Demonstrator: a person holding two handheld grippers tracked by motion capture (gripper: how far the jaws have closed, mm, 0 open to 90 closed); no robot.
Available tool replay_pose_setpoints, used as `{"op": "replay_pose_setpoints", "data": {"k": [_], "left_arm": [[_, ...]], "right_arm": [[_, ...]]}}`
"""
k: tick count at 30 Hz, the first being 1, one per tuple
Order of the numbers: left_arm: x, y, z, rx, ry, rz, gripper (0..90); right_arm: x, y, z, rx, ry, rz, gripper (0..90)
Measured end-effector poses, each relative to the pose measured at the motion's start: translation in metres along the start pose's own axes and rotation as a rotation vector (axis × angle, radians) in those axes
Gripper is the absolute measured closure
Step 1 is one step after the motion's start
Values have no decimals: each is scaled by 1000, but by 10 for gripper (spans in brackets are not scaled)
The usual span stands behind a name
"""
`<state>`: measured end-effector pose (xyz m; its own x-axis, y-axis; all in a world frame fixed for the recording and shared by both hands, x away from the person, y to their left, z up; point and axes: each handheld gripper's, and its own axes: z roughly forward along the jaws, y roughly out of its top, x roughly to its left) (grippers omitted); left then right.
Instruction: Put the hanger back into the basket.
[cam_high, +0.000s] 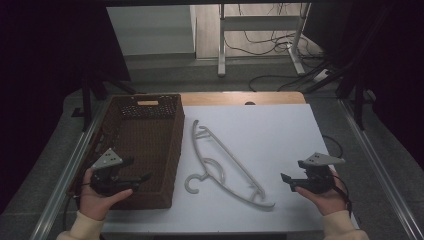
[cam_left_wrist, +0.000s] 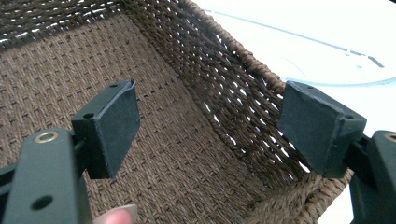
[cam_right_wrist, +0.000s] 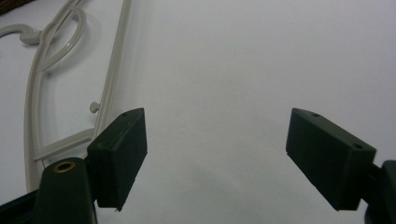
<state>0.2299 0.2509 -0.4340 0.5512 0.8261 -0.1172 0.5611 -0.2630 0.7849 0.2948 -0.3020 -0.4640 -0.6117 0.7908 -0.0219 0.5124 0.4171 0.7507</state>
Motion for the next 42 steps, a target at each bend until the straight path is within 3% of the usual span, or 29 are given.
{"op": "replay_pose_setpoints", "data": {"k": [12, 21, 31, 42], "left_arm": [[-7, -2, 2, 11, 3, 21, 207], [-12, -2, -3, 1, 5, 31, 208], [-11, -6, -4, 12, 15, 15, 210], [-11, -7, -8, 8, 28, 6, 211]], "right_arm": [[2, 5, -6, -1, 14, -2, 210], [15, 13, -2, 24, 14, -28, 181], [21, 28, 15, 56, 35, -42, 171], [47, 48, 37, 85, 103, -117, 214]]}}
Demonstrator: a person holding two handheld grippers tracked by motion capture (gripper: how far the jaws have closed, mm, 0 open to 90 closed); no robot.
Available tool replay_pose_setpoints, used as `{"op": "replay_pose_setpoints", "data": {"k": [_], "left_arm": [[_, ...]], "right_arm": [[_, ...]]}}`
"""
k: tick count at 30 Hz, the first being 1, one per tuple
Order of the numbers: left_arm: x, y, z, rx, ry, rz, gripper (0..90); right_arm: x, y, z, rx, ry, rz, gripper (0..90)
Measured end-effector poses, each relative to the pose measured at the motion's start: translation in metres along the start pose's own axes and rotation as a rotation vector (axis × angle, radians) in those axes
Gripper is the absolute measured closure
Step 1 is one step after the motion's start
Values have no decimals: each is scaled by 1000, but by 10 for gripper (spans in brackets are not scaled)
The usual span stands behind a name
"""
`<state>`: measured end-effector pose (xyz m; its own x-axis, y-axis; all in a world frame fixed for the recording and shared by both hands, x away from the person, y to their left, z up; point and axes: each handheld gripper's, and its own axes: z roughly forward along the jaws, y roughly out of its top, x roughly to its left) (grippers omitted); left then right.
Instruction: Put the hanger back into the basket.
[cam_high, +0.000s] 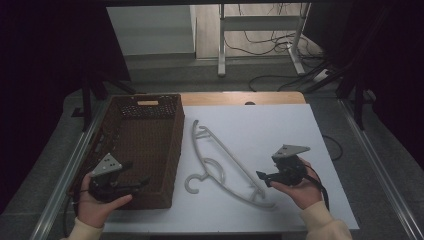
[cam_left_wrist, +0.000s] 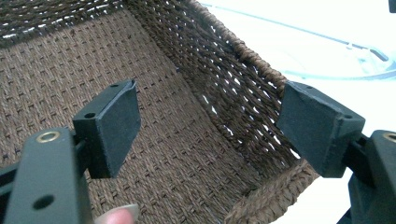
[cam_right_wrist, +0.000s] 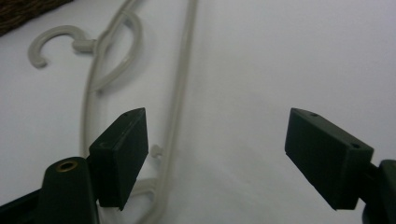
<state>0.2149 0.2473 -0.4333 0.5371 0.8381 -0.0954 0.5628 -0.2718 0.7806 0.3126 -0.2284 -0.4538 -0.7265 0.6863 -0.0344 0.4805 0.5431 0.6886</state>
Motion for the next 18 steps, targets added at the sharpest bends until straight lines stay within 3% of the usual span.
{"op": "replay_pose_setpoints", "data": {"k": [6, 18], "left_arm": [[0, 0, 1, 0, -5, 1, 211], [-1, 1, 1, -2, -15, 10, 209]], "right_arm": [[11, 12, 13, 13, 34, -17, 217], [23, 38, 34, 39, 60, 5, 246]]}}
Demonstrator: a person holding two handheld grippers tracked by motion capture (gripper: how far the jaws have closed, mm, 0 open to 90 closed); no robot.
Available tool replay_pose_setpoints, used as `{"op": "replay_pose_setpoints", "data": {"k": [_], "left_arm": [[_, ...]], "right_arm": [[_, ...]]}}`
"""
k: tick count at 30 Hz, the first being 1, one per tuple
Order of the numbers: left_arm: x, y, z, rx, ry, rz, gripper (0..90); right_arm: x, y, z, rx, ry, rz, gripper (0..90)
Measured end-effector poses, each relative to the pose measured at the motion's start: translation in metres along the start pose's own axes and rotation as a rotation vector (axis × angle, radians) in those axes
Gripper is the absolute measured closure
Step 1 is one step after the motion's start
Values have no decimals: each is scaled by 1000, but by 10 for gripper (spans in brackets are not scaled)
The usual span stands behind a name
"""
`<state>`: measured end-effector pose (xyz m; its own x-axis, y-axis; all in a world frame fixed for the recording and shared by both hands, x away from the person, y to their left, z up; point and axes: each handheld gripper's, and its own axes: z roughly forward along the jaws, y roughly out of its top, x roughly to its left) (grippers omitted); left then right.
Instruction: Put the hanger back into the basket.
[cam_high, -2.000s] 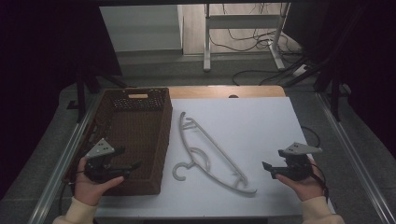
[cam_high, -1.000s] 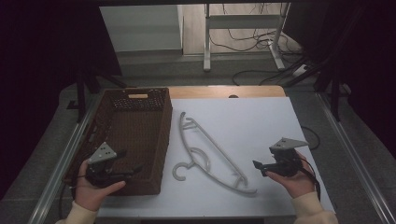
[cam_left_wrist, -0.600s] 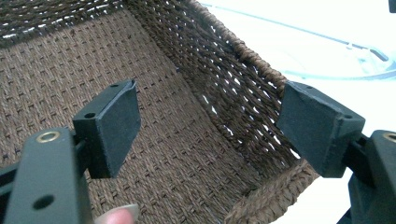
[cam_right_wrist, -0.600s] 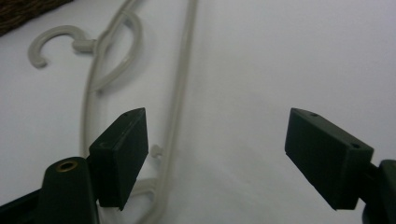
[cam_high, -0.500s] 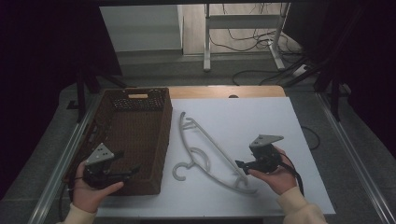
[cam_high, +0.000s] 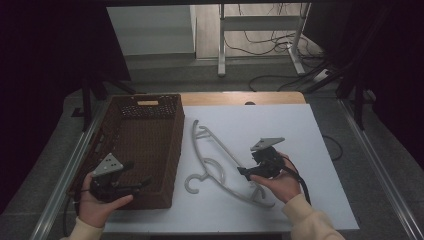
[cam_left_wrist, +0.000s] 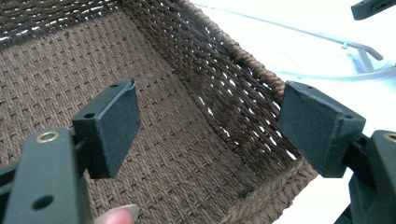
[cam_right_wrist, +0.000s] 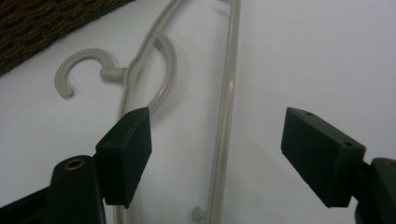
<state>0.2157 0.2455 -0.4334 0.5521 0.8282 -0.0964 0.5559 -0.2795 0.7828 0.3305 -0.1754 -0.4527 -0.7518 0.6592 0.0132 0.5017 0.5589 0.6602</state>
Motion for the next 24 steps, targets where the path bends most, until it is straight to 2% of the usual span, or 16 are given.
{"op": "replay_pose_setpoints", "data": {"k": [7, 19, 24], "left_arm": [[0, 0, 0, -2, -2, -5, 208], [1, -1, 0, -1, -6, -4, 208], [1, -1, 1, 0, -6, -3, 208]], "right_arm": [[5, 11, 11, 14, 15, -7, 266], [13, 28, 40, 50, 34, -28, 283], [19, 39, 53, 65, 38, -52, 312]]}}
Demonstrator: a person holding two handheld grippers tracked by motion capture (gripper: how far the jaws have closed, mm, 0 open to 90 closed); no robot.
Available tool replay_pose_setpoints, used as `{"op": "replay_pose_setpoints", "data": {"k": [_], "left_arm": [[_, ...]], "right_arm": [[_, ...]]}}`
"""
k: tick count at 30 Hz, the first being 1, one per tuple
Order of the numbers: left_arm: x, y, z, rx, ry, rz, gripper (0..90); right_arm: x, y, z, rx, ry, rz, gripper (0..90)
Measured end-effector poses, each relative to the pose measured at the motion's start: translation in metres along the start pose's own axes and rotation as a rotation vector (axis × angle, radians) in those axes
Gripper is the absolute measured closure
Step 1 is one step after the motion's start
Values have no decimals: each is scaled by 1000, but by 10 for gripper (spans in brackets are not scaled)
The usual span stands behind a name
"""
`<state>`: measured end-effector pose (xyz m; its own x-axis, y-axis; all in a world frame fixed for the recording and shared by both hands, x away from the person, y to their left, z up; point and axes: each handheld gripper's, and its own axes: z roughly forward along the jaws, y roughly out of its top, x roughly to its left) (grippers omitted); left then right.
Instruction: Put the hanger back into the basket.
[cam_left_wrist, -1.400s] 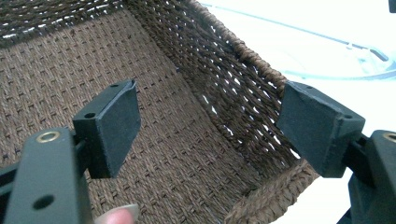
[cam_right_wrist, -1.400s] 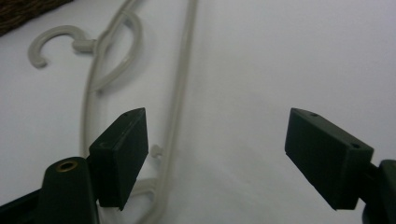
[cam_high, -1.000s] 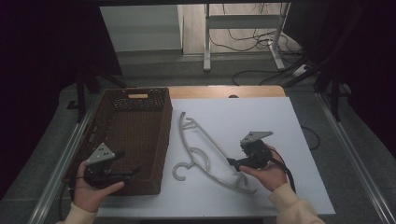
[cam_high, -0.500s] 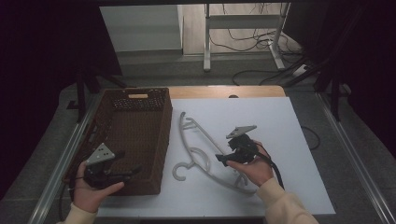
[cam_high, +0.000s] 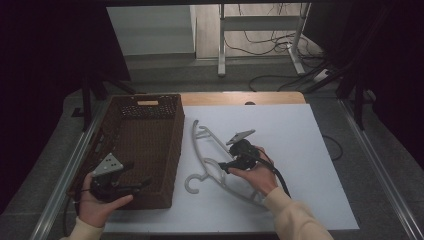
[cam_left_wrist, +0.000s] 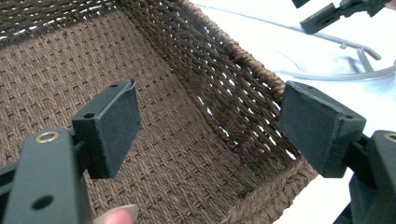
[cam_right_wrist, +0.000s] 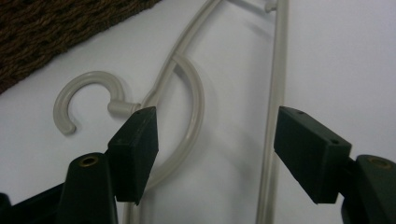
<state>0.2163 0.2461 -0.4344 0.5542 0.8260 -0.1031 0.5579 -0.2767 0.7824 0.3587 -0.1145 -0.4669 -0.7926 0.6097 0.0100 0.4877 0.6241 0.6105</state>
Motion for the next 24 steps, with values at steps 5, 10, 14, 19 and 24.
{"op": "replay_pose_setpoints", "data": {"k": [5, 10, 14, 19, 24], "left_arm": [[1, -1, -1, -2, 2, -1, 208], [1, -1, -1, -3, 5, -5, 208], [1, 0, -1, -4, 4, -1, 208], [0, 0, -1, -1, 3, 1, 208], [1, 0, -3, -5, 5, 1, 208]], "right_arm": [[6, 9, 17, 35, -7, -13, 355], [6, 12, 26, 60, -24, -17, 363], [6, 14, 36, 86, -24, -7, 382], [9, 15, 49, 122, -25, -11, 437], [14, 14, 60, 174, -46, -20, 563]]}}
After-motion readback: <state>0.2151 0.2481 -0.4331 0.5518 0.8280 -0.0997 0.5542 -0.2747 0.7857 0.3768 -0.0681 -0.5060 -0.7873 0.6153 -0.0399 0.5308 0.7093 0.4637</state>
